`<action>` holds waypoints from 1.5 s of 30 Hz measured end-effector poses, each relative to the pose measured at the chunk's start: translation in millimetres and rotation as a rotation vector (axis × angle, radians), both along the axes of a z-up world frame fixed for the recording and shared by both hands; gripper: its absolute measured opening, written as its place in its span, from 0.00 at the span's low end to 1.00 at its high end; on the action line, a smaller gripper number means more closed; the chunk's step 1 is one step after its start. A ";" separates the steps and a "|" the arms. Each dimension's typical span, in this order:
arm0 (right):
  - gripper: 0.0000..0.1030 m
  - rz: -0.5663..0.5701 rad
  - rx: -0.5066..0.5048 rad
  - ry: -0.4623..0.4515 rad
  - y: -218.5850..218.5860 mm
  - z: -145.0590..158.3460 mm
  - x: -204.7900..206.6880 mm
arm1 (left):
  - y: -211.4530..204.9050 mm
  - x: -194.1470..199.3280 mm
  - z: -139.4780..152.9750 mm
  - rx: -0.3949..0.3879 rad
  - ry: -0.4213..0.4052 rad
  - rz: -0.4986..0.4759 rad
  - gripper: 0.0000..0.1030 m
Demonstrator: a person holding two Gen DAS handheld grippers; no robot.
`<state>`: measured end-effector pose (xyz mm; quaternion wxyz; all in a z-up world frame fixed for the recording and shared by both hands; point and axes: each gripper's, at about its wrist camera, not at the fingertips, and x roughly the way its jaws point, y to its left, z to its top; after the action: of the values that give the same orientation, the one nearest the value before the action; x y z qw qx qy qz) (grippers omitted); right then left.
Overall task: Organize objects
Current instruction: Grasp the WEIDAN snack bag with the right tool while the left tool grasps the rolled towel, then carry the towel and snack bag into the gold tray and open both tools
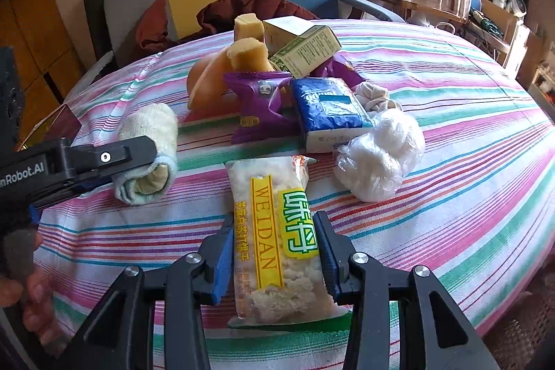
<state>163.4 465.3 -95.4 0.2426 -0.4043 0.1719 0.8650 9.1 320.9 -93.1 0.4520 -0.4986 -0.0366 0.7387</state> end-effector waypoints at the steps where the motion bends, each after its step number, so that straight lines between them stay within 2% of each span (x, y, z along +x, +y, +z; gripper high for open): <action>1: 0.42 0.001 0.004 -0.002 -0.4 -0.1 -0.4 | -4.4 1.1 0.3 -0.002 0.004 -0.002 0.49; 9: 0.42 0.000 0.006 -0.018 -3.1 0.9 -1.7 | -41.5 7.4 6.9 0.015 0.036 0.011 0.48; 16: 0.42 0.038 0.003 -0.020 -19.9 2.1 -4.1 | -76.2 8.6 23.4 0.078 0.053 0.036 0.48; 22: 0.42 0.060 -0.011 -0.020 -35.3 3.2 -9.1 | -114.4 0.2 37.4 0.144 0.045 0.094 0.48; 26: 0.41 0.080 -0.018 -0.023 -44.1 4.8 -14.1 | -145.6 -8.1 51.6 0.159 0.085 0.137 0.48; 31: 0.41 0.120 -0.002 -0.039 -58.5 5.6 -21.7 | -191.5 -28.2 56.0 0.100 0.140 0.234 0.48; 37: 0.41 0.172 -0.010 -0.011 -77.2 15.9 -31.9 | -253.8 -67.0 47.4 0.014 0.125 0.382 0.48; 41: 0.41 0.232 0.006 0.029 -95.9 33.9 -42.8 | -293.7 -86.0 33.1 -0.036 0.079 0.487 0.48; 45: 0.41 0.306 0.033 0.074 -120.0 54.9 -57.0 | -321.6 -94.3 27.4 -0.114 0.080 0.552 0.48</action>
<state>106.4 345.3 -40.4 0.1083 -0.3897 0.1028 0.9088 -85.1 -0.7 -65.7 0.2061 -0.4647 -0.1116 0.8539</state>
